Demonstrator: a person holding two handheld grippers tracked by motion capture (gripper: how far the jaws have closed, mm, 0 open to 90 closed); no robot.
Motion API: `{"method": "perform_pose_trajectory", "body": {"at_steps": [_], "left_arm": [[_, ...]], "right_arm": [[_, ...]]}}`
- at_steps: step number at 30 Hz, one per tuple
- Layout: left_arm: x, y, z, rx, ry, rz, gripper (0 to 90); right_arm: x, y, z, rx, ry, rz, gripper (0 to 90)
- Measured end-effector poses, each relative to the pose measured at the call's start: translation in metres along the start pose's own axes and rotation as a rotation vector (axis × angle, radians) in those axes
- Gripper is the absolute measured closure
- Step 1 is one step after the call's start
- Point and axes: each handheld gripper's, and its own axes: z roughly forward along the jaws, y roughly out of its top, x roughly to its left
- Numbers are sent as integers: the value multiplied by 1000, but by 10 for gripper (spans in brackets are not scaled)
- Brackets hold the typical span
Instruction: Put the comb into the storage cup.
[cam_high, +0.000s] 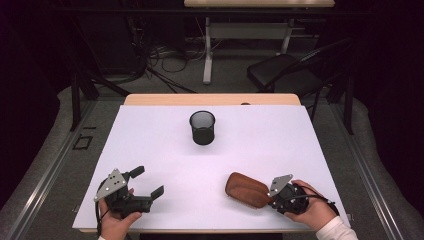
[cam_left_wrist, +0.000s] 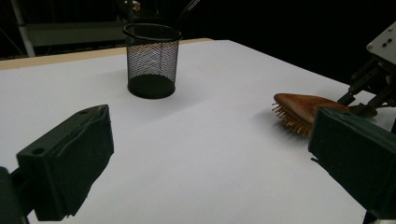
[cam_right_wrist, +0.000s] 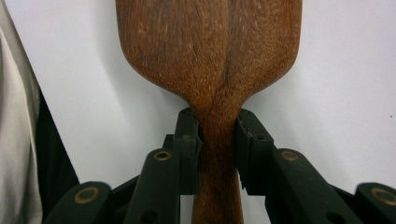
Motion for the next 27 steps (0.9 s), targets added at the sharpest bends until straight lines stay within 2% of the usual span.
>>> {"method": "perform_pose_trajectory", "body": {"at_steps": [12,15,20,25,27], "left_arm": [[0,0,0,0,0,-3,4],[0,0,0,1,-1,-3,4],[0,0,0,2,-1,-2,4],[0,0,0,1,0,-4,4],[0,0,0,1,0,-4,4]], "right_arm": [[1,-1,0,-11,3,21,722],[2,-1,-1,-12,-5,12,722],[3,-2,-1,-14,-11,38,723],[4,-1,-1,-16,-19,24,723],[5,-1,-1,-19,-20,39,724]]}}
